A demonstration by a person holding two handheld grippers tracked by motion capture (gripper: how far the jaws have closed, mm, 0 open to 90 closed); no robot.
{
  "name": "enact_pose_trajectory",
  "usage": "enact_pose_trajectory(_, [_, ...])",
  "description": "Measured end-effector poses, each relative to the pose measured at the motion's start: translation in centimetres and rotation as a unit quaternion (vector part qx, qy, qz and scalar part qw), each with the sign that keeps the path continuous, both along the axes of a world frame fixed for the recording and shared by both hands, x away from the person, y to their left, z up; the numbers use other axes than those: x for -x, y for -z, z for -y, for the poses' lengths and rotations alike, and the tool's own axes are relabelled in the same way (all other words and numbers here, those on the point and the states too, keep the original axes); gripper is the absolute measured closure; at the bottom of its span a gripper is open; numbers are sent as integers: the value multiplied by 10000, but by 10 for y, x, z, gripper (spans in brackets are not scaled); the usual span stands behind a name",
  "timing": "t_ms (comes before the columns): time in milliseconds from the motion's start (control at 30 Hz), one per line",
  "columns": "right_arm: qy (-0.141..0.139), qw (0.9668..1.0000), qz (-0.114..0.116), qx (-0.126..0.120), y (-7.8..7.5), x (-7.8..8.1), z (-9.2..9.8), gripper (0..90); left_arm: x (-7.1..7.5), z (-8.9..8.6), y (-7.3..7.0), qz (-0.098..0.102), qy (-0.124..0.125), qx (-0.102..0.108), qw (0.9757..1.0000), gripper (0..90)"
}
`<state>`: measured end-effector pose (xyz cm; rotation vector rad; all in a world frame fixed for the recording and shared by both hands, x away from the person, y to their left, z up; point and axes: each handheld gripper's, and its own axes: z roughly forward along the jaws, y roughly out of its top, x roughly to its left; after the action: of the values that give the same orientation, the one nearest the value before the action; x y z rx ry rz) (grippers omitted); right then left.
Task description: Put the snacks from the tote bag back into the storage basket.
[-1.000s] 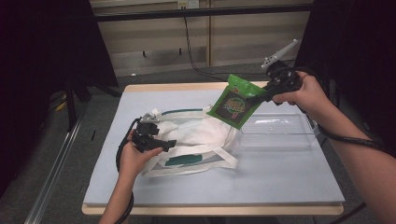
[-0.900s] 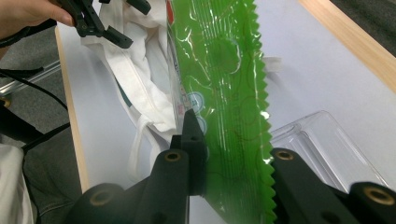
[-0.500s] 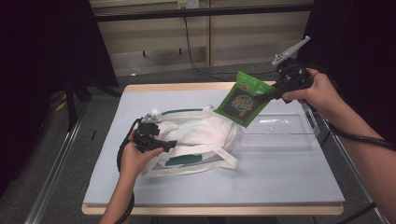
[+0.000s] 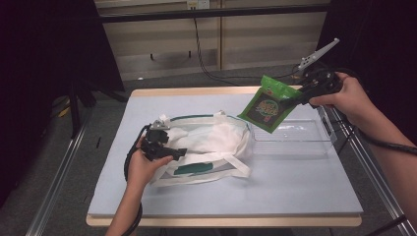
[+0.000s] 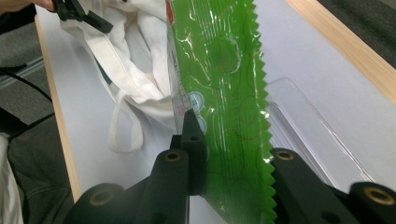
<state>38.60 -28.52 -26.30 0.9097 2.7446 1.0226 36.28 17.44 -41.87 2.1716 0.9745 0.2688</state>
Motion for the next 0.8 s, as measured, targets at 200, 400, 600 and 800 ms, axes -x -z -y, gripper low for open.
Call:
enact_pose_trajectory(200, [98, 9999, -25, 112, 4, 1, 10, 763, -1, 0, 1, -1, 2, 30, 10000, 132])
enact_pose_trajectory(400, [175, 9996, -35, 226, 8, 1, 20, 763, -1, 0, 0, -6, 12, -46, 10000, 132])
enact_pose_trajectory(600, [185, 9994, -24, 278, 13, 1, 28, 763, -1, 0, 1, -7, -6, -38, 10000, 133])
enact_pose_trajectory(800, [146, 9991, 1, 387, 18, 1, 30, 763, -1, 0, 2, 17, -17, -24, 10000, 135])
